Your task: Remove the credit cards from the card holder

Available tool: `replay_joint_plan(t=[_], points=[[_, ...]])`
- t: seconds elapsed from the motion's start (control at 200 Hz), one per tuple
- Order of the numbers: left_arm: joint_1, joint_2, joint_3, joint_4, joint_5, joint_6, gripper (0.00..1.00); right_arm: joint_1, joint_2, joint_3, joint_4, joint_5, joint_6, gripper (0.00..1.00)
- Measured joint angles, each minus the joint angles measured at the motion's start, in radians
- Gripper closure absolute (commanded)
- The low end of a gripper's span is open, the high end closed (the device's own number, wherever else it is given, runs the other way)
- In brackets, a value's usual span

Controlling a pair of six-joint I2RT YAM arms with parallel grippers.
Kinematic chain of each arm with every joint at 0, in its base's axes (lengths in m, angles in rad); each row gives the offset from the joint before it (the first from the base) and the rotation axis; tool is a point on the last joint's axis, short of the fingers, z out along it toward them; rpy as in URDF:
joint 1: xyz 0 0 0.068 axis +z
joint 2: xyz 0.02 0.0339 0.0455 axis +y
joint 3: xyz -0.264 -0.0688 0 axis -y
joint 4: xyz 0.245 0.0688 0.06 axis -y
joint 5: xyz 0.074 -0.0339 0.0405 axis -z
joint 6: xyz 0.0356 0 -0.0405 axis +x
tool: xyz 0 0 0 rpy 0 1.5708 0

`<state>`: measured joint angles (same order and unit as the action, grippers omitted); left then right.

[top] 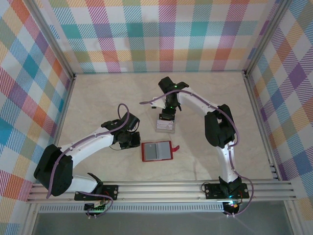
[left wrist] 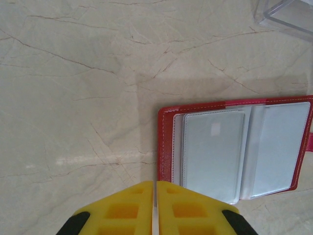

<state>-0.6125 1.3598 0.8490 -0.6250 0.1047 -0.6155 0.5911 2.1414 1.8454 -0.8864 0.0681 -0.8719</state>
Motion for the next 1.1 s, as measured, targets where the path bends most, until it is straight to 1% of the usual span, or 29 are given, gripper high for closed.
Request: replay_joint_plan(t=[0.305, 0.74, 1.1], points=[[0.0, 0.0, 0.0, 0.0, 0.0, 0.0, 0.89, -0.002, -0.001, 0.0, 0.046, 0.037, 0.001, 0.57], [0.0, 0.0, 0.0, 0.0, 0.003, 0.0, 0.89, -0.002, -0.069, -0.036, 0.086, 0.038, 0.001, 0.56], [0.0, 0.0, 0.0, 0.0, 0.004, 0.0, 0.89, -0.002, -0.072, -0.078, 0.153, 0.063, 0.002, 0.56]])
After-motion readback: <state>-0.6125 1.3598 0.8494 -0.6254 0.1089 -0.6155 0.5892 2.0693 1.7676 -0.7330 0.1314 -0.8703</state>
